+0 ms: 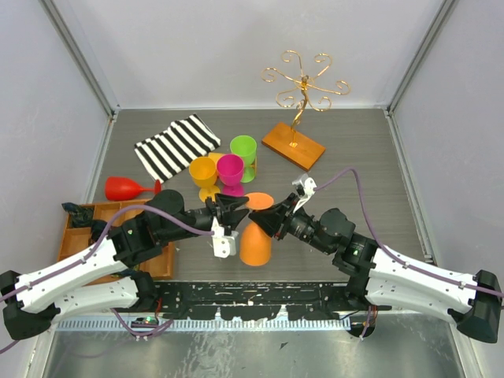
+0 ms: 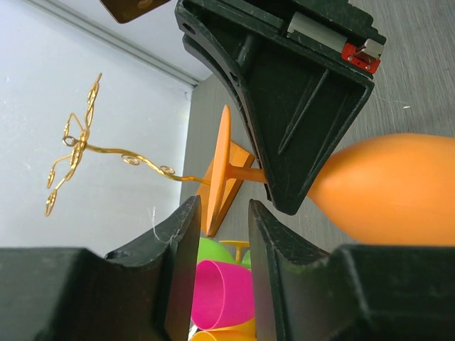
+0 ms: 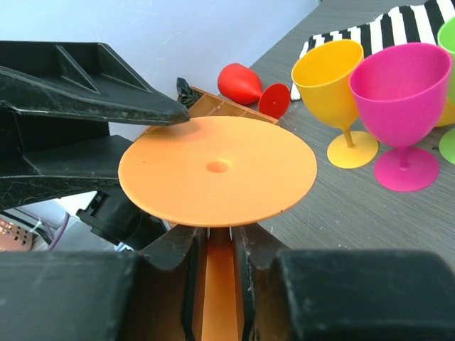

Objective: Place the wine glass upside down on the wine glass rack
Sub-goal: Adjust the wine glass.

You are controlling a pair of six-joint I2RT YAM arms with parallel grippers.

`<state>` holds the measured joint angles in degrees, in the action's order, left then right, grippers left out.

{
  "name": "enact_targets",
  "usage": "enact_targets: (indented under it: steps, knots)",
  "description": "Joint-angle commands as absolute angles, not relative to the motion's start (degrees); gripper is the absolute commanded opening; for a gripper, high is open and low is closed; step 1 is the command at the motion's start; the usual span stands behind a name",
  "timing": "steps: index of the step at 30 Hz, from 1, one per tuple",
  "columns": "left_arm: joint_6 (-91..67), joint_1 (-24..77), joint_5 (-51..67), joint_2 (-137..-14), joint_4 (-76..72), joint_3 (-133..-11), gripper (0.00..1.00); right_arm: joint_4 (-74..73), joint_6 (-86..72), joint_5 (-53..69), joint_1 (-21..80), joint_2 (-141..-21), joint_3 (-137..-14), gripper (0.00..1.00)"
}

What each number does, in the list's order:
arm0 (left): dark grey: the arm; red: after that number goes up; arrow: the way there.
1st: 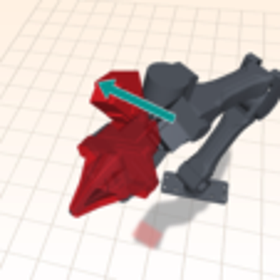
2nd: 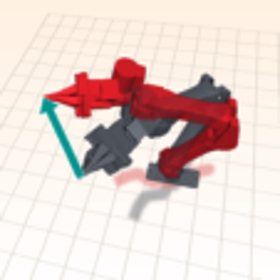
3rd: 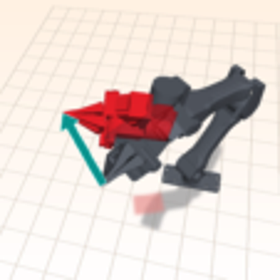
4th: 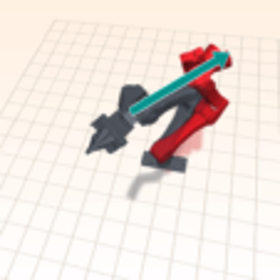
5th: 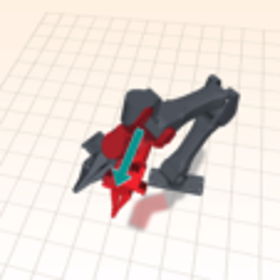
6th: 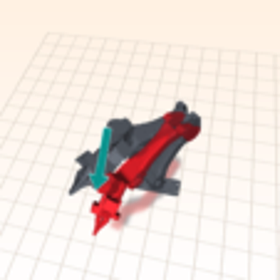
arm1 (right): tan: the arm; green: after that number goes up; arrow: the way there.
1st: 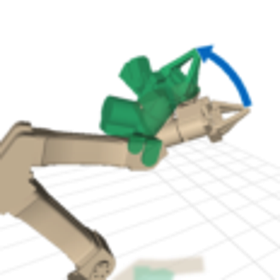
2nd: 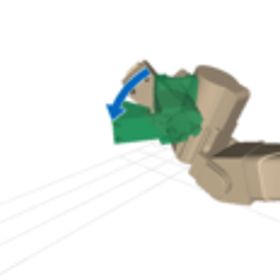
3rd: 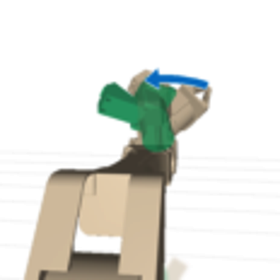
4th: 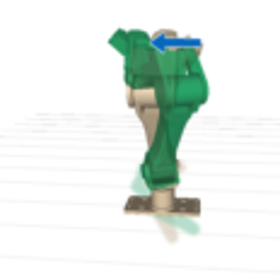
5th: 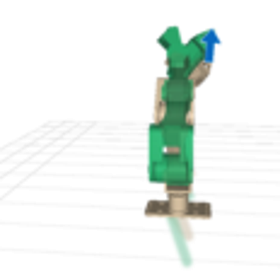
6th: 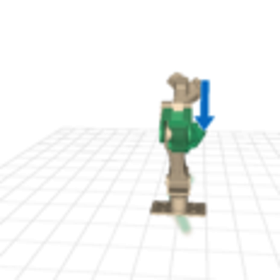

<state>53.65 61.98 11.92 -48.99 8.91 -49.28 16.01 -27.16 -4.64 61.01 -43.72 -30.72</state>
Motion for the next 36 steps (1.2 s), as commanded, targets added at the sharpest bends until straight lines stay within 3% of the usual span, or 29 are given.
enact_targets:
  steps: [1, 15, 27, 36]
  knots:
    - [52.7, 62.0, 12.4, -48.1, 6.2, -48.4, 0.41, 15.5, -27.1, -8.0, 61.2, -41.9, -33.0, 0.0]
    - [44.7, 62.0, 10.2, -50.7, 0.8, -49.0, 0.56, -8.3, -23.4, -23.8, 61.2, -31.9, -38.9, 0.0]
    - [29.8, 62.0, 6.1, -65.5, 16.6, -68.1, 0.65, -21.2, -23.8, -31.0, 61.2, -27.9, -41.4, 0.0]
    - [14.3, 61.9, -2.5, -74.1, 21.2, -77.2, 0.82, -27.0, -25.7, -33.7, 61.2, -24.3, -41.1, 0.0]
